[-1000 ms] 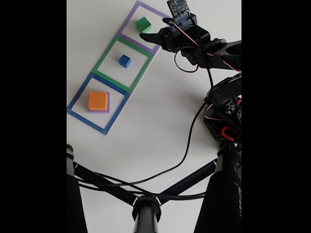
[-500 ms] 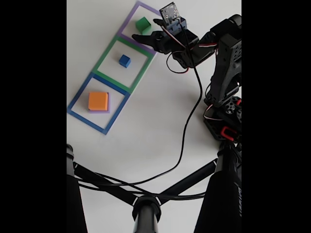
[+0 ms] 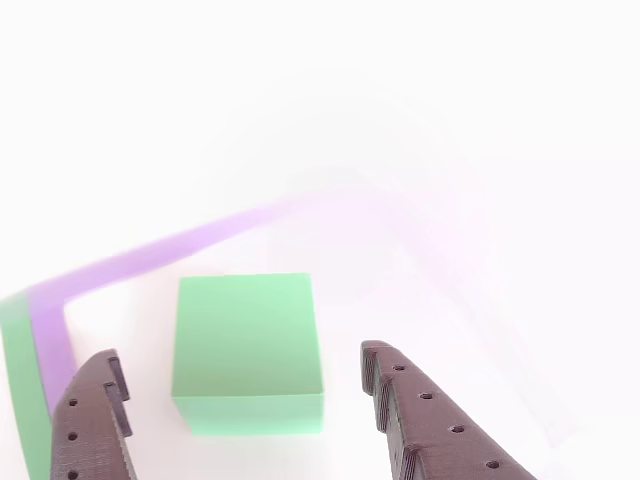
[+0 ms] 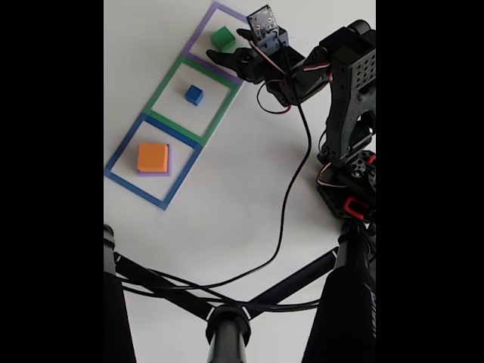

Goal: Tower of hanoi

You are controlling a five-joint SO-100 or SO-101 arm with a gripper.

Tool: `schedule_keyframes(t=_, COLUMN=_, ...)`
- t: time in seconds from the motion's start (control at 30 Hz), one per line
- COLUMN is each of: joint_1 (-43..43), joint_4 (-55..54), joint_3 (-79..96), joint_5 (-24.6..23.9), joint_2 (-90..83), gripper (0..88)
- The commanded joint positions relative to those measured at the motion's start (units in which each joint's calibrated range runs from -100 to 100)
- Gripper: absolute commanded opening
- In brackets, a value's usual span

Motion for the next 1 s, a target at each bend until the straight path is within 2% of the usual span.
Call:
schedule_keyframes(t=0.0, joint_1=-1.6, joint_4=-1.4, joint_3=-1.3, joint_5=0.0, joint_2=-0.6, gripper=17.9)
schedule_keyframes(t=0.3, joint_1=-2.1, joint_4=-1.2, joint_3=-1.1, joint_5=0.0, joint_2=-0.7, gripper=5.9)
schedule_keyframes(t=0.47, joint_1=-2.1, joint_4=0.1, joint_3=-0.9, joint_5=0.0, joint_2=-1.9, gripper=4.9)
schedule_keyframes(t=0.63, joint_1=-2.4, joint_4=6.8, joint_3=0.5, joint_5=0.0, joint_2=-9.2, gripper=5.0)
schedule_keyframes(t=0.8, joint_1=-3.1, joint_4=26.8, joint_3=0.9, joint_5=0.0, joint_2=-26.2, gripper=4.8)
schedule_keyframes(t=0.97, joint_1=-3.8, joint_4=60.1, joint_3=-7.5, joint_5=0.0, joint_2=-45.8, gripper=4.5)
